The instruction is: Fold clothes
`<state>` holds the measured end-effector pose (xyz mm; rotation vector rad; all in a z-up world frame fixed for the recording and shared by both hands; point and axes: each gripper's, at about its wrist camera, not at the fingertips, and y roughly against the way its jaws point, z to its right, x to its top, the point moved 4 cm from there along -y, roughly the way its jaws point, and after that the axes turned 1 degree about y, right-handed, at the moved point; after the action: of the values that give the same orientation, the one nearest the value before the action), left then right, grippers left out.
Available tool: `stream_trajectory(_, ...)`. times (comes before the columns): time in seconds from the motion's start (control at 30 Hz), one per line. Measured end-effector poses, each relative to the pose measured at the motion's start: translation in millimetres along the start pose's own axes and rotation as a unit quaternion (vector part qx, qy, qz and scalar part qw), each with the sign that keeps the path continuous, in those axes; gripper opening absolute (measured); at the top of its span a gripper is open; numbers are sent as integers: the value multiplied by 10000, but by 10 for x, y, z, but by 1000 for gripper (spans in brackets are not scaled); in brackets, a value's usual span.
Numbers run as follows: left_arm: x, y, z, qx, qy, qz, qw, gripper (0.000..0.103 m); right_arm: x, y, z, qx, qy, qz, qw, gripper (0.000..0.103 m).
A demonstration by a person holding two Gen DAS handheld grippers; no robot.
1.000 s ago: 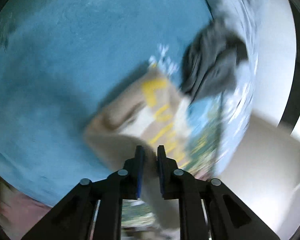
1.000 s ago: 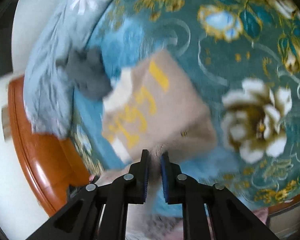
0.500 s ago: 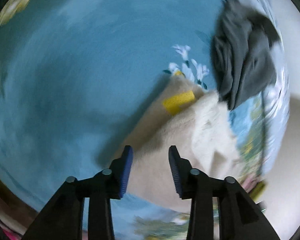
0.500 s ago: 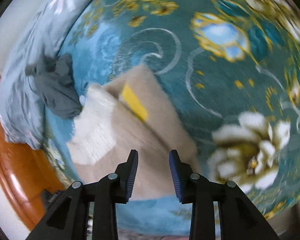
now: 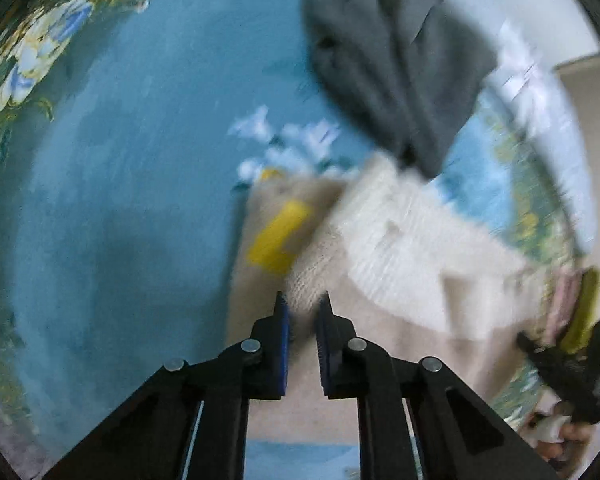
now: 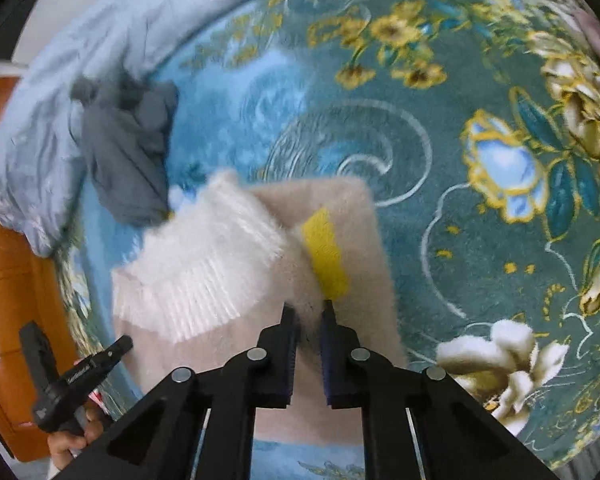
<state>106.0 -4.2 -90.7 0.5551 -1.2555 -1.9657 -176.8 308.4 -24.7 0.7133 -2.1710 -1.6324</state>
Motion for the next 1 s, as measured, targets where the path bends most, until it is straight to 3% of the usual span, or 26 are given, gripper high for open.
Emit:
stream_trajectory(0.1, 47, 54, -53, -196, 192, 100, 9996, 12, 22, -18, 141, 129, -335, 78, 9993, 11)
stream_trajectory(0.23, 47, -238, -96, 310, 147, -275, 9990, 13, 32, -221, 212, -41, -414, -153, 9990, 12)
stream_trajectory(0.33, 59, -300, -106, 495, 116, -329, 9982, 17, 71, -260, 185, -195, -336, -168, 9991, 15)
stream_trajectory(0.37, 63, -321, -109, 556, 106, -347, 9978, 17, 78, -254, 173, -278, -236, -151, 9992, 18)
stream_trajectory(0.4, 64, -335, -113, 644, 67, -354, 9973, 20, 82, -247, 159, -374, -114, -128, 9992, 29)
stream_trajectory(0.5, 46, -332, -144, 1051, -235, -301, 9937, 57, 78, -269, 189, -629, 225, -98, 9977, 52)
stream_trajectory(0.57, 35, -356, -236, 937, -167, -295, 9950, 62, 85, -318, 291, -455, 62, -166, 9988, 57)
stream_trajectory(0.63, 33, -390, -375, 511, 263, -411, 9975, 66, 89, -349, 376, -186, -227, -276, 9992, 63)
stream_trajectory(0.77, 26, -439, -589, -224, 916, -600, 9937, 66, 80, -388, 459, 396, -657, -462, 9960, 64)
stream_trajectory(0.83, 18, -462, -603, -358, 887, -639, 9934, 67, 64, -411, 451, 704, -746, -533, 9933, 64)
stream_trajectory(1.0, 5, -581, -646, -432, 921, -770, 9918, 79, 25, -585, 449, 653, -832, -630, 9924, 71)
